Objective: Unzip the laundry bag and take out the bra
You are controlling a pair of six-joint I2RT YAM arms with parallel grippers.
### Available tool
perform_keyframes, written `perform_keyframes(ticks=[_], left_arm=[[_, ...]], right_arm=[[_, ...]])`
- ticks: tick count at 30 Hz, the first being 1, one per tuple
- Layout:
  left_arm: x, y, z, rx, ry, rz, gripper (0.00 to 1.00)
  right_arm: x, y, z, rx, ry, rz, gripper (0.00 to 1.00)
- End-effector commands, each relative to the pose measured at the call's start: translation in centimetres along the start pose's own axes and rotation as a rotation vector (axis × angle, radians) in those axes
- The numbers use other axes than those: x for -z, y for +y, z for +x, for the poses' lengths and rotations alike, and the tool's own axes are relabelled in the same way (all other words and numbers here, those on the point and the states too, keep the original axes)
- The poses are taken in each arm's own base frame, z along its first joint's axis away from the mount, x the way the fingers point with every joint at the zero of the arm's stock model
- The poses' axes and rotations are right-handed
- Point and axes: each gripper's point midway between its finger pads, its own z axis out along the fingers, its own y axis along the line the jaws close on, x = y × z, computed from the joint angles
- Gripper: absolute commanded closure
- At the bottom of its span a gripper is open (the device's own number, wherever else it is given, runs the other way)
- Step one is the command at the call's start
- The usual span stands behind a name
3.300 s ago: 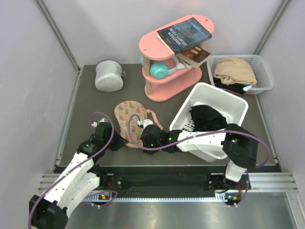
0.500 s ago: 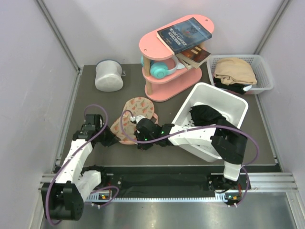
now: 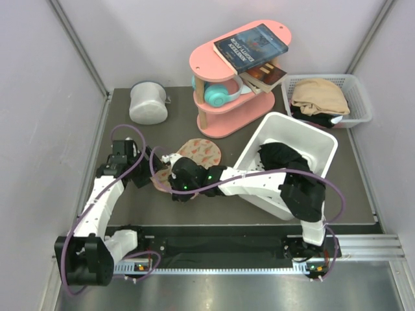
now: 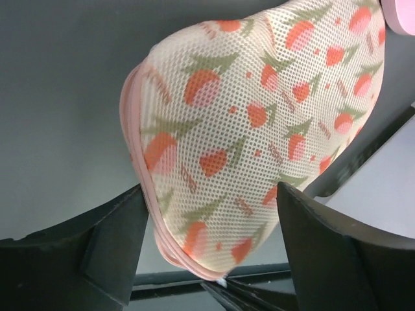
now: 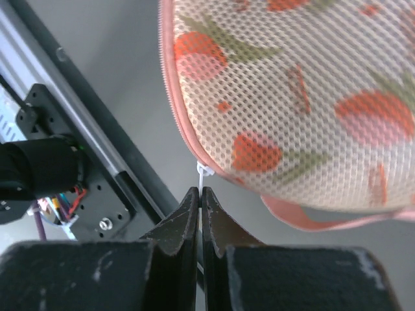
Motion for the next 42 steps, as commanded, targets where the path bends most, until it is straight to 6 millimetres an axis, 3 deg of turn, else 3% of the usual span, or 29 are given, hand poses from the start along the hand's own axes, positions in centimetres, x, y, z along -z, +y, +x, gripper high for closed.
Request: perform_keyframes(ticks=[1, 5, 10, 22, 27, 34, 38, 42], left_arm=[[1.7, 1.3, 1.0, -0.023, -0.017, -0.032, 0.16], [3.2, 2.3, 3.5, 0.015, 0.000, -0.021, 0.15], [4.3, 3.4, 5.3, 0.061, 0.009, -0.030, 0.11], [2.4, 4.2, 5.8, 0.091, 0.027, -0.043, 0.15], [1.6, 4.4, 6.1, 0.103, 0.047, -0.046, 0.22], [1.0, 4.1, 6.2, 0.120, 0.051, -0.017, 0.65], [0.7, 4.1, 6.2, 0.119, 0.060, -0.020, 0.98], [0.8, 4.2, 5.9, 0.110, 0.052, -0.029, 1.00]], right_arm=[[-1.2, 2.9, -0.8, 0.040, 0.010, -0.074, 1.00], [-1.8, 4.3, -2.3, 0.057, -0.007, -0.100, 1.00], [-2.3, 4.8, -2.4, 0.063, -0.001, -0.107, 1.00], [-1.2, 4.6, -2.7, 0.071, -0.024, -0.099, 1.00], [-0.8, 4.4, -2.8, 0.069, -0.029, -0.089, 1.00], [-0.4, 4.4, -2.9, 0.065, -0.039, -0.092, 1.00], [-0.2, 4.0, -2.6, 0.052, -0.040, -0.085, 1.00], [0.0, 3.3, -2.1, 0.022, -0.033, -0.072, 1.00]])
